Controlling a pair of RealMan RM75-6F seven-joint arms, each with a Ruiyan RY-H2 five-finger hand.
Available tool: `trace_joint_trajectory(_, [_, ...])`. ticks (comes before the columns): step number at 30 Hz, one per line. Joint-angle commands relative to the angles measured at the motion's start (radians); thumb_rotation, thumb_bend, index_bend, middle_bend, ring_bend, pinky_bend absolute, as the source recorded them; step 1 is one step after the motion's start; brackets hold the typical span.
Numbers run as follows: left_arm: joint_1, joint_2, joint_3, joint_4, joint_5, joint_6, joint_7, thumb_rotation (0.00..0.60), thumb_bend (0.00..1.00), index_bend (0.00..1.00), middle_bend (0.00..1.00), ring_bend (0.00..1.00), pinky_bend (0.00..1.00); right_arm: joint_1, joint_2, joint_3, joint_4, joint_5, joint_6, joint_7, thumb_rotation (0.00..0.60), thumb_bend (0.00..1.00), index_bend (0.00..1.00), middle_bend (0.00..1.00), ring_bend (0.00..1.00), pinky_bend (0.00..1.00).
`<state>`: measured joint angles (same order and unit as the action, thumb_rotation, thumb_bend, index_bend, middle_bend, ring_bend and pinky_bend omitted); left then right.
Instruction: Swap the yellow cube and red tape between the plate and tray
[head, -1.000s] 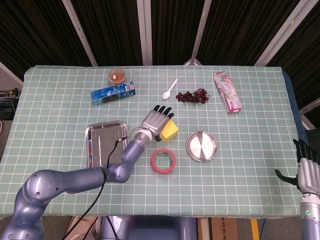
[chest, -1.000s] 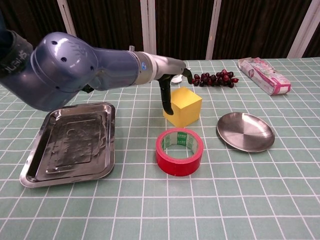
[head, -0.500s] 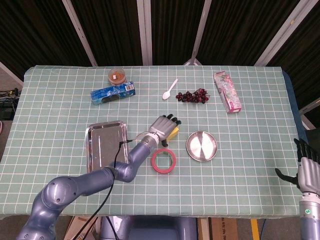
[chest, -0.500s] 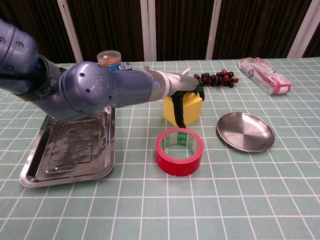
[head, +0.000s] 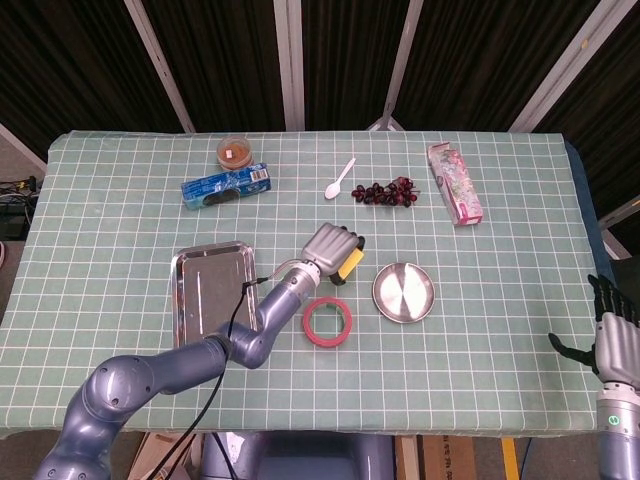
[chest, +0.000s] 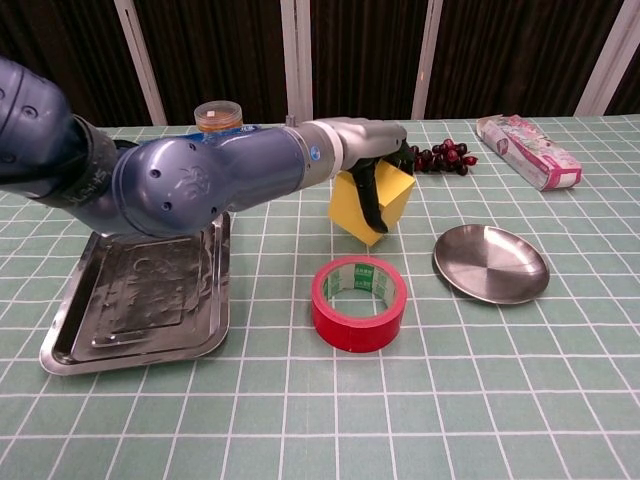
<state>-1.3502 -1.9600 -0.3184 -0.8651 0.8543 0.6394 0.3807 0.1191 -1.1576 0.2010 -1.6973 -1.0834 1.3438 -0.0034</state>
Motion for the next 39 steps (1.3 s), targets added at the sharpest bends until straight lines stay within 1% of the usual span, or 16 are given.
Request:
trace_joint_trajectory(1, [0.042,0.092,-0.022,-0.153,0.050,0.083,-0.025,0.600,0.34,0.39,0.41,0.33,0.56,0.002,-0.003,0.000,0.002,-0.001,-0.003,-0.003,0.600,0.22,0.08,0.00,0.04,0.00])
trace_joint_trajectory(2, [0.054,0.121,-0.025,-0.201,0.056,0.099,-0.024,0.600,0.33,0.39,0.40,0.33,0.55,0.002,-0.002,-0.001,0.000,-0.002,-0.005,-0.002,0.600,0.22,0.08,0.00,0.04,0.00])
trace_joint_trajectory(3, [0.074,0.167,-0.023,-0.274,0.058,0.114,-0.018,0.600,0.32,0.39,0.39,0.31,0.55,0.002,-0.002,-0.001,-0.001,-0.004,-0.005,-0.002,0.600,0.22,0.08,0.00,0.04,0.00])
trace_joint_trajectory(5, [0.125,0.289,-0.015,-0.453,0.036,0.136,0.006,0.600,0.31,0.38,0.38,0.30,0.54,0.003,-0.005,-0.003,-0.002,-0.006,-0.006,-0.010,0.600,0.22,0.08,0.00,0.04,0.00])
trace_joint_trajectory(6, [0.143,0.336,-0.009,-0.517,0.026,0.143,0.020,0.600,0.31,0.38,0.37,0.30,0.54,0.004,-0.006,-0.004,-0.004,-0.006,-0.006,-0.012,0.600,0.22,0.08,0.00,0.04,0.00])
trace_joint_trajectory(9, [0.230,0.549,0.034,-0.783,-0.007,0.199,0.076,0.600,0.30,0.37,0.35,0.29,0.54,0.006,-0.009,-0.008,-0.010,-0.007,-0.010,-0.022,0.600,0.22,0.08,0.00,0.04,0.00])
trace_joint_trajectory(10, [0.249,0.590,0.044,-0.832,-0.009,0.212,0.084,0.600,0.30,0.37,0.34,0.29,0.54,0.006,-0.011,-0.009,-0.011,-0.007,-0.008,-0.026,0.600,0.22,0.08,0.00,0.04,0.00])
trace_joint_trajectory(12, [0.315,0.711,0.083,-0.956,0.006,0.255,0.089,0.600,0.30,0.37,0.33,0.28,0.53,0.006,-0.015,-0.011,-0.013,-0.007,-0.004,-0.039,0.600,0.22,0.08,0.00,0.04,0.00])
trace_joint_trajectory(15, [0.390,0.820,0.133,-1.041,0.047,0.275,0.055,0.600,0.30,0.36,0.32,0.27,0.53,0.006,-0.020,-0.013,-0.023,-0.010,-0.003,-0.047,0.600,0.22,0.08,0.00,0.04,0.00])
trace_joint_trajectory(18, [0.434,0.861,0.170,-1.052,0.086,0.276,0.025,0.600,0.30,0.36,0.31,0.27,0.53,0.008,-0.024,-0.016,-0.025,-0.014,-0.001,-0.059,0.600,0.22,0.08,0.00,0.04,0.00])
trace_joint_trajectory(19, [0.457,0.870,0.190,-1.040,0.108,0.276,0.007,0.600,0.30,0.36,0.31,0.26,0.53,0.009,-0.027,-0.018,-0.027,-0.015,-0.002,-0.063,0.600,0.22,0.08,0.00,0.04,0.00])
trace_joint_trajectory(22, [0.491,0.860,0.221,-0.983,0.154,0.270,-0.040,0.600,0.30,0.35,0.30,0.26,0.53,0.010,-0.030,-0.017,-0.027,-0.016,0.001,-0.068,0.600,0.22,0.08,0.00,0.04,0.00])
trace_joint_trajectory(26, [0.524,0.804,0.249,-0.882,0.200,0.244,-0.119,0.600,0.29,0.35,0.29,0.25,0.53,0.010,-0.034,-0.015,-0.025,-0.013,0.003,-0.069,0.600,0.22,0.08,0.00,0.04,0.00])
trace_joint_trajectory(32, [0.550,0.674,0.278,-0.696,0.280,0.190,-0.245,0.600,0.28,0.34,0.26,0.22,0.51,0.013,-0.039,-0.014,-0.021,-0.011,-0.003,-0.071,0.600,0.22,0.08,0.00,0.04,0.00])
trace_joint_trajectory(36, [0.558,0.617,0.294,-0.608,0.318,0.165,-0.285,0.600,0.25,0.32,0.22,0.17,0.46,0.010,-0.038,-0.014,-0.023,-0.014,0.004,-0.071,0.600,0.22,0.08,0.00,0.04,0.00])
trace_joint_trajectory(39, [0.563,0.582,0.300,-0.560,0.332,0.146,-0.314,0.600,0.23,0.31,0.20,0.15,0.43,0.008,-0.036,-0.014,-0.022,-0.012,0.004,-0.069,0.600,0.22,0.08,0.00,0.04,0.00])
